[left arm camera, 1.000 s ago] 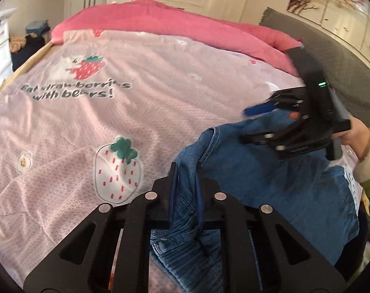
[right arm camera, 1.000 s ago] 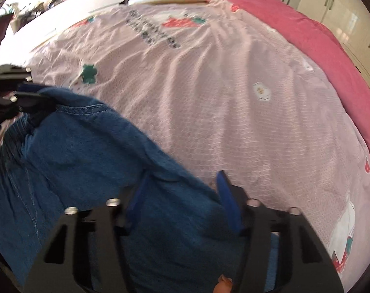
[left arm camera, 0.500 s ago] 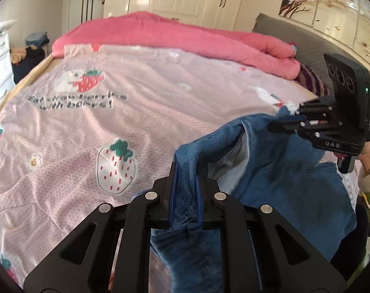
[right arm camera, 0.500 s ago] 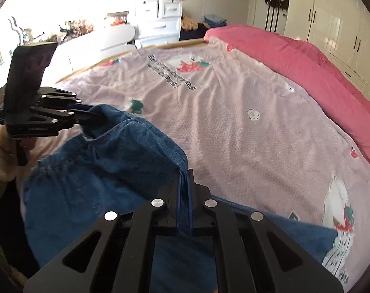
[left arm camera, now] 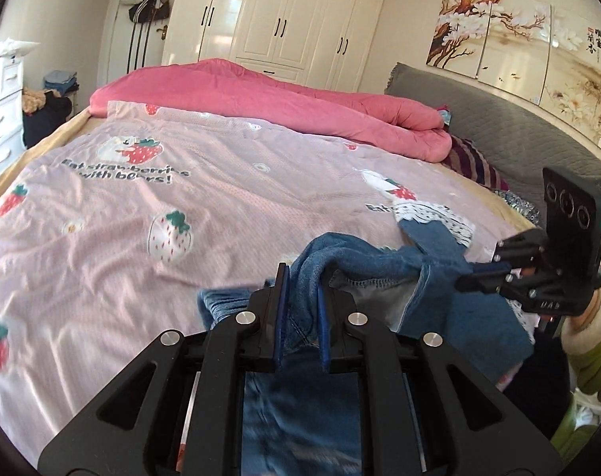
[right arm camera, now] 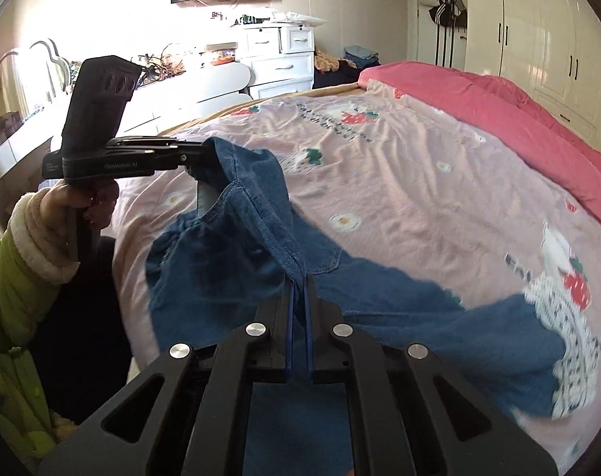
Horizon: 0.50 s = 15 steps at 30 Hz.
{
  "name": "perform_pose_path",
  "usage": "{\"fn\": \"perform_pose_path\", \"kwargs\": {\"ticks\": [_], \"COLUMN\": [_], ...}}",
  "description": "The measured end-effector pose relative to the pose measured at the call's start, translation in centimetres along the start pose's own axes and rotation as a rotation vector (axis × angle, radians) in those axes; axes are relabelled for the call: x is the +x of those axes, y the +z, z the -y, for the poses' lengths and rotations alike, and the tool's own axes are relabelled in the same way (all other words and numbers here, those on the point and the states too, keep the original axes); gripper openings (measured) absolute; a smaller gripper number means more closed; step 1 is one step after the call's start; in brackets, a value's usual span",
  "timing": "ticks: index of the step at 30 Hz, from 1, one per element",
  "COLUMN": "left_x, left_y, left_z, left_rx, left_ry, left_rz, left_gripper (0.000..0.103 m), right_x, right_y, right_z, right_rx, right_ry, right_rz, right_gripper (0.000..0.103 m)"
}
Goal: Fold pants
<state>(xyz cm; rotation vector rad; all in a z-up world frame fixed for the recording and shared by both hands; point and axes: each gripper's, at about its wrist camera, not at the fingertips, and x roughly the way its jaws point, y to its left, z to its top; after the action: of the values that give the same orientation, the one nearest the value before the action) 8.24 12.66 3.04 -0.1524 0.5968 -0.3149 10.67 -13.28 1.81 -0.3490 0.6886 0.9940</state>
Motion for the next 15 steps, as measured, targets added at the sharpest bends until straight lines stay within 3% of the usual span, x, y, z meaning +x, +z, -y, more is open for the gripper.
{"fn": "perform_pose_path", "kwargs": {"ticks": [8,15], "left_x": [-3.2,-3.3], "left_y": [-4.6,-7.2], "left_z": [1.7,1.8], "left_rx": [0.041,0.018], "left_ry": [0.065,0.079], "left_rz": [-0.066,-0.137], "left_gripper": [0.007,0.007], "right_x": [-0.1,2.2], "right_y": [-4.0,-6.6], "right_z": [-4.8,-6.2], "right_rx": [0.031,0.054], "right_ry": [0.049,0.022], "right_rz": [-0.031,-0.088], "right_gripper": [0.004,0.007]}}
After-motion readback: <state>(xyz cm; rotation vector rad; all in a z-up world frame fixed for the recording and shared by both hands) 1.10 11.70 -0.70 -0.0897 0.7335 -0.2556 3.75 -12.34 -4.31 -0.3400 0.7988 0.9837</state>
